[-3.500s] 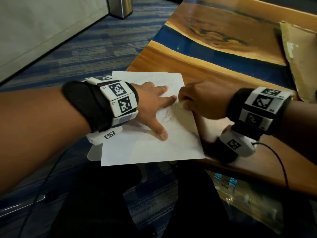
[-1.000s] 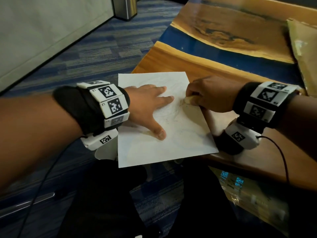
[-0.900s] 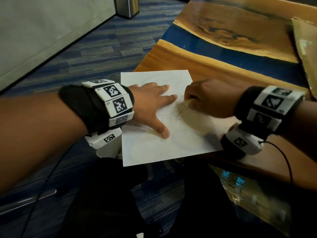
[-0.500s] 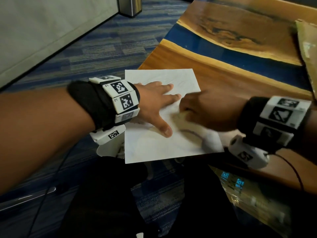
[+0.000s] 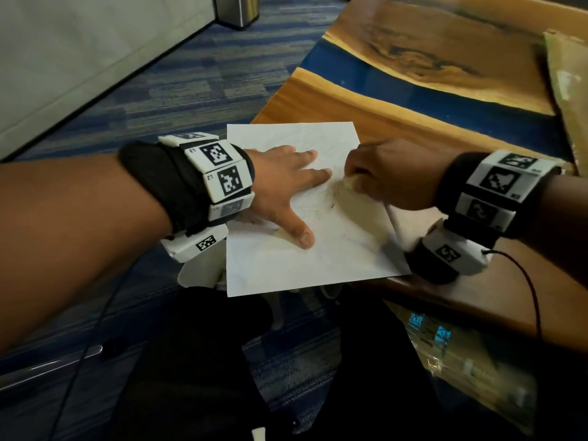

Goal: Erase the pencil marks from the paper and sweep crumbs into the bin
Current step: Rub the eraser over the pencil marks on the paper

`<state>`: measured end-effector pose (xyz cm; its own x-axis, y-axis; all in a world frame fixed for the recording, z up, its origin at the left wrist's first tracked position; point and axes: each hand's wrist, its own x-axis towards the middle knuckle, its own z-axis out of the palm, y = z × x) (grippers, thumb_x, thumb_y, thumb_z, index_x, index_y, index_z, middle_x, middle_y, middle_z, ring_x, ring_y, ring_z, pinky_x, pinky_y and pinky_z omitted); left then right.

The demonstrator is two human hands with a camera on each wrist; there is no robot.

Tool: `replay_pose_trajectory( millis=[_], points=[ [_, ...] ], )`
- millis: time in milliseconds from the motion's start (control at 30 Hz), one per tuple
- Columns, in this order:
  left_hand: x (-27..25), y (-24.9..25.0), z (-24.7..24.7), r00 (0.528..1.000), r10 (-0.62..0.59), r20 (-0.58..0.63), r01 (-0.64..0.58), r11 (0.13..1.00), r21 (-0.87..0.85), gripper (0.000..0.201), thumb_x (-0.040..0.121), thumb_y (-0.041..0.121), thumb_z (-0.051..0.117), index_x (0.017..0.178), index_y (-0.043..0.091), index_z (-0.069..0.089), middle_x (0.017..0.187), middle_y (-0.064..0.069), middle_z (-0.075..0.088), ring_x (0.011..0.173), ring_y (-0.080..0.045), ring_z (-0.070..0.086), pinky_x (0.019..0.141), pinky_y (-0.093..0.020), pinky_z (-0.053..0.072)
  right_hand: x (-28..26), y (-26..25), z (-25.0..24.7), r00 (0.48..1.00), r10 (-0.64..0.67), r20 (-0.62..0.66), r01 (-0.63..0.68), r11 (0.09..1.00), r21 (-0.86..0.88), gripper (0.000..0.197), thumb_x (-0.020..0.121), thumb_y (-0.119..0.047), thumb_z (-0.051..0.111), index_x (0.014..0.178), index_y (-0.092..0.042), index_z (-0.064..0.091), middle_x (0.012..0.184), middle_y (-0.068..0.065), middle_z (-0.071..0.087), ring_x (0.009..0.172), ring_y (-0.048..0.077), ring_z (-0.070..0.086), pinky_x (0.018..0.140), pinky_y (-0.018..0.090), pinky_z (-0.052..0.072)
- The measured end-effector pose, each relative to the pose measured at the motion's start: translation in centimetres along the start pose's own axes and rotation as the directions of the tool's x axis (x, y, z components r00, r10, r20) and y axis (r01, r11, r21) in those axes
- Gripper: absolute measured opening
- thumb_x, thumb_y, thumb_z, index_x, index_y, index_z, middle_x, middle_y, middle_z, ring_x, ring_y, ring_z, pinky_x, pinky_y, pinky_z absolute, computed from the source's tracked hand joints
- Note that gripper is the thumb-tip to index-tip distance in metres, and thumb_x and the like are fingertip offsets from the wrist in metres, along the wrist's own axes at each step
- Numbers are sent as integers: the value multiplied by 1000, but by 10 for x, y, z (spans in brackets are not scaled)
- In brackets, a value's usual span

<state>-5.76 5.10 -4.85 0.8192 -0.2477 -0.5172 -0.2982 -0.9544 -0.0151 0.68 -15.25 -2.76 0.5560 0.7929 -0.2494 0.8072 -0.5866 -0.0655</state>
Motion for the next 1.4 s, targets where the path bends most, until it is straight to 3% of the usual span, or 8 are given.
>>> replay_pose_trajectory(
  millis=[133,300,433,600,733,900,1033,1400],
  points=[
    [1,-4,1,1000,9,9,-9,1000,-19,135,49,99,47,156,42,-11,167,5,-18,154,-26,-9,118,-63,18,-11,-31,11,977,-198,74,194,980,51,11,98,-27,50,105,-24,59,96,-8,53,81,11,48,72,25,35],
    [-1,-1,0,1000,10,-6,-10,1000,4,128,61,94,53,158,40,-10,167,3,-17,154,-27,-7,118,-62,19,2,-6,-3,999,40,17,-40,999,-6,19,99,-27,49,113,-22,61,105,1,63,90,18,56,82,33,48],
    [2,-3,1,1000,24,-9,-24,1000,-11,130,56,97,51,157,40,-9,167,3,-17,154,-27,-8,118,-63,19,-12,-35,6,979,-187,85,183,982,45,15,99,-29,50,109,-25,61,100,-7,56,85,13,52,74,25,38],
    [0,-2,1,1000,14,-12,-14,1000,17,129,59,95,51,158,38,-10,167,1,-16,153,-29,-5,118,-62,21,5,-4,-5,997,70,26,-70,998,2,15,98,-27,51,109,-23,61,103,0,64,89,19,55,79,33,46],
    [2,-4,2,1000,22,-21,-22,1000,-6,130,57,96,52,158,39,-8,167,2,-16,154,-29,-7,118,-61,19,-7,-36,5,980,-170,105,166,985,48,14,98,-28,52,107,-25,62,99,-6,59,84,13,52,74,28,40],
    [3,-3,4,999,25,-28,-24,1000,9,128,58,96,51,157,40,-8,167,1,-14,153,-29,-5,117,-62,21,7,-8,-2,999,52,-1,-52,999,-17,16,98,-28,51,109,-23,61,105,-1,64,86,17,55,80,34,48],
    [5,-7,4,999,31,-26,-32,999,-16,131,55,99,50,157,42,-8,167,2,-16,154,-29,-7,118,-63,18,-5,-37,6,984,-154,87,152,988,34,14,99,-28,51,108,-26,61,100,-8,56,81,10,50,71,23,39],
    [3,-4,3,999,36,-38,-37,999,-12,126,58,95,53,157,41,-4,168,0,-13,153,-30,-4,118,-61,21,5,-27,3,998,-55,32,54,998,34,14,97,-26,52,108,-23,61,103,-3,60,86,16,52,77,31,43]
  ],
)
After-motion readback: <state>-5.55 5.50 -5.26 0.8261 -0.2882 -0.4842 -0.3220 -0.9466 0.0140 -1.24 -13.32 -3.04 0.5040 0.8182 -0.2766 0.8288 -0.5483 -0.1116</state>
